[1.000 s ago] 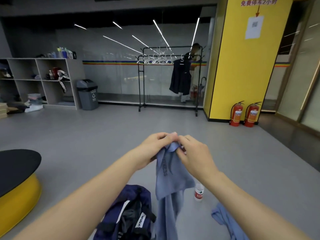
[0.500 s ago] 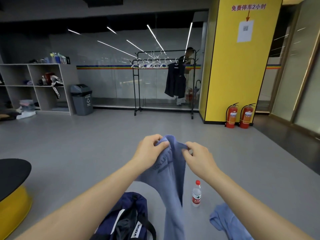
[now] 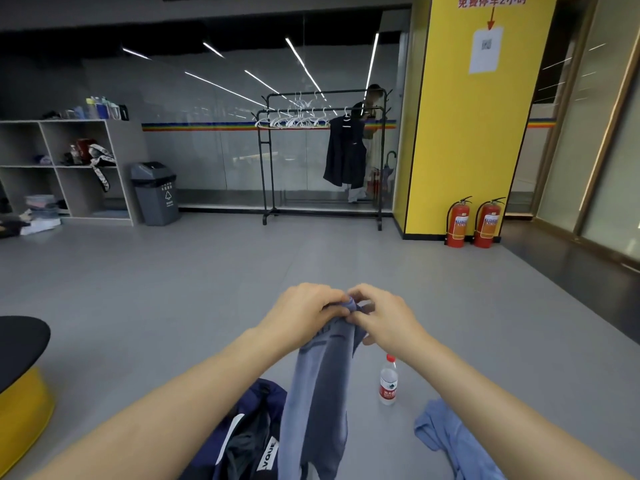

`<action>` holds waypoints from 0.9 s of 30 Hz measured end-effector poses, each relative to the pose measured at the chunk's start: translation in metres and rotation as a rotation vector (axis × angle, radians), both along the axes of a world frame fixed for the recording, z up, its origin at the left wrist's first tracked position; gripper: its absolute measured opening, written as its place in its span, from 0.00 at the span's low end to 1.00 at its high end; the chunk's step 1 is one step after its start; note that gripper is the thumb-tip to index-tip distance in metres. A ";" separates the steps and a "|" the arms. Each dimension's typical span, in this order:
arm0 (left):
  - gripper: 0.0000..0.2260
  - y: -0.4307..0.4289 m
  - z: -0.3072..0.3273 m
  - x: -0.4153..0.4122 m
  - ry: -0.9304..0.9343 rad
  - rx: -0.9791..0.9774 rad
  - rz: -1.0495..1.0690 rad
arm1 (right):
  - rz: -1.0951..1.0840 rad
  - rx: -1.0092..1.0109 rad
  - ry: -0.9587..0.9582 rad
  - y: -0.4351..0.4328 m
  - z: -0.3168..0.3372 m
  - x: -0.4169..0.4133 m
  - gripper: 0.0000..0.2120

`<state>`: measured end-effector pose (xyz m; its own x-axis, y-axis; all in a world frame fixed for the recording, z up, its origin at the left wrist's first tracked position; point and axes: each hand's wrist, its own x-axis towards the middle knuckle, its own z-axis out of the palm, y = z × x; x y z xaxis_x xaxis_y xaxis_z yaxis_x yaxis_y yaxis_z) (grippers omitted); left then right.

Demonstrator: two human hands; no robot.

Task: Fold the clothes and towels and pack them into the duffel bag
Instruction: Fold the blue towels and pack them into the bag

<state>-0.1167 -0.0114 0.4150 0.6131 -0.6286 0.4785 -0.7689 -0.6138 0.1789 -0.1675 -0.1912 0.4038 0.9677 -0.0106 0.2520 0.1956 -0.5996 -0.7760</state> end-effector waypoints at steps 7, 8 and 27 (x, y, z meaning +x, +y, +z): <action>0.07 0.003 0.008 0.013 -0.014 0.015 -0.063 | 0.005 -0.223 -0.011 -0.012 0.011 0.006 0.03; 0.06 0.004 0.011 0.016 0.001 0.021 -0.035 | -0.038 -0.276 -0.049 -0.015 0.013 0.008 0.08; 0.09 0.044 -0.083 0.085 0.153 0.229 0.317 | -0.099 -0.536 0.213 -0.085 -0.044 0.027 0.13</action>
